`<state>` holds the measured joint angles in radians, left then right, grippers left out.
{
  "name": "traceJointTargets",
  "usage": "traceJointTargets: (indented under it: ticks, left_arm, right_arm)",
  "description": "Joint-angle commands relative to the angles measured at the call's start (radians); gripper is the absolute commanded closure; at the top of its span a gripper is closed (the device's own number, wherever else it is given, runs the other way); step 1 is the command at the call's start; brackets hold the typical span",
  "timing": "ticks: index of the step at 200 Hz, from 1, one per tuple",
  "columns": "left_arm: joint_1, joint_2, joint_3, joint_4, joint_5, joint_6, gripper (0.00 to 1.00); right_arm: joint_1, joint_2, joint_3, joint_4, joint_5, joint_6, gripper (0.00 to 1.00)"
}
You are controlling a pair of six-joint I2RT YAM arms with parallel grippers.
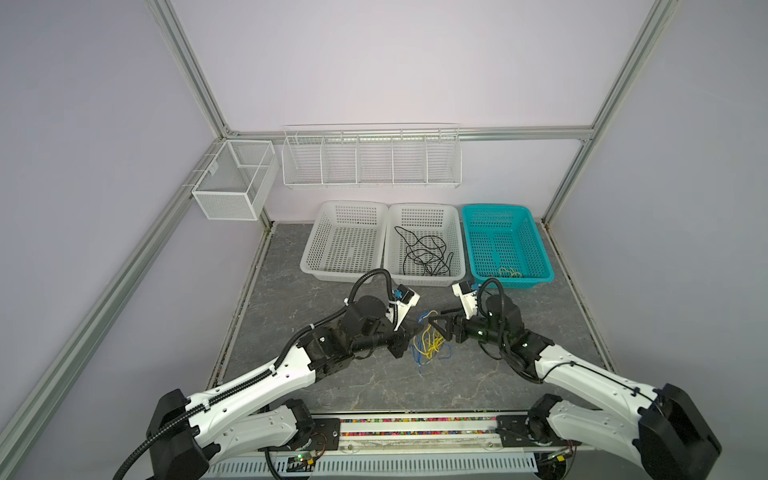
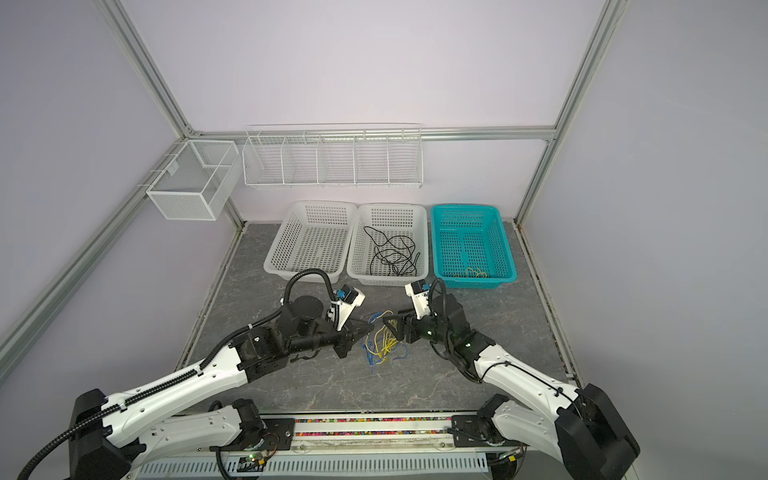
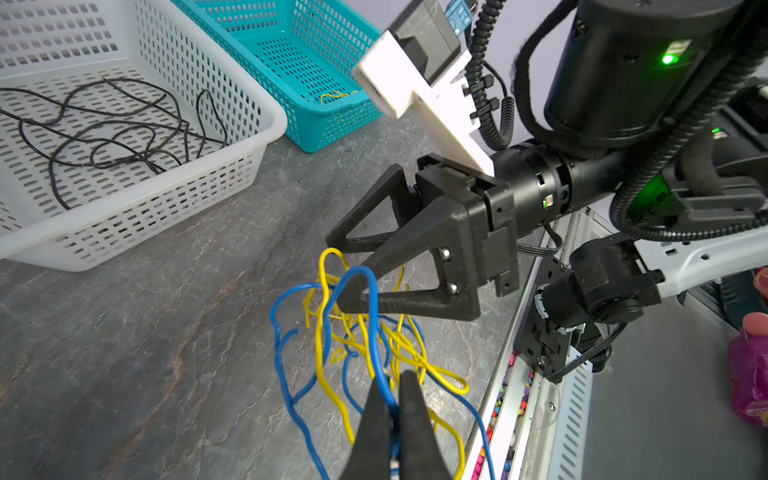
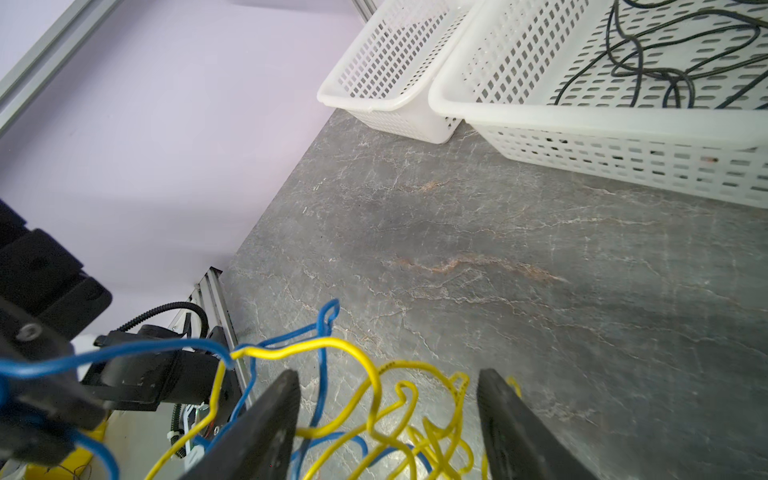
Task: Untangle the cables
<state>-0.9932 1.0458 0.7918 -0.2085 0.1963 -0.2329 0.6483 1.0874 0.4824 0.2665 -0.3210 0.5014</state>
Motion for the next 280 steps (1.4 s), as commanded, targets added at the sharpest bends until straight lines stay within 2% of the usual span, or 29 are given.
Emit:
traceJointTargets:
  ticks: [1,30,46,91,125,160,182,226,280]
  left_arm:
    - [0.002,-0.023,0.002,0.099,0.026,-0.02,1.0]
    - [0.002,-0.041,0.006,0.113,0.023,-0.025,1.0]
    - [0.002,-0.048,0.006,0.12,0.027,-0.029,1.0]
    - [0.002,-0.066,0.003,0.127,0.031,-0.04,1.0]
    - [0.001,-0.092,0.009,0.127,0.029,-0.045,1.0]
    - [0.002,-0.124,0.031,0.087,0.009,-0.029,1.0]
    - [0.002,-0.166,0.043,0.055,-0.037,-0.012,1.0]
    - [0.006,-0.263,0.083,-0.034,-0.147,0.02,1.0]
    - [0.01,-0.341,0.127,-0.139,-0.214,0.062,1.0]
  right_arm:
    - [0.014,0.01,0.007,0.036,-0.035,0.001,0.32]
    - [0.023,0.023,0.011,0.04,-0.041,0.0,0.31]
    - [0.027,0.026,0.012,0.041,-0.037,-0.001,0.34]
    - [0.029,0.014,0.005,0.024,0.021,-0.008,0.62]
    - [0.029,0.016,0.003,0.023,0.032,-0.009,0.77]
    - [0.028,0.021,0.01,-0.016,0.097,-0.009,0.93]
    - [0.03,0.041,0.016,-0.036,0.127,-0.001,0.93]
    - [0.027,0.103,0.066,-0.165,0.268,0.006,0.93]
    - [0.007,0.175,0.119,-0.279,0.359,0.024,0.93]
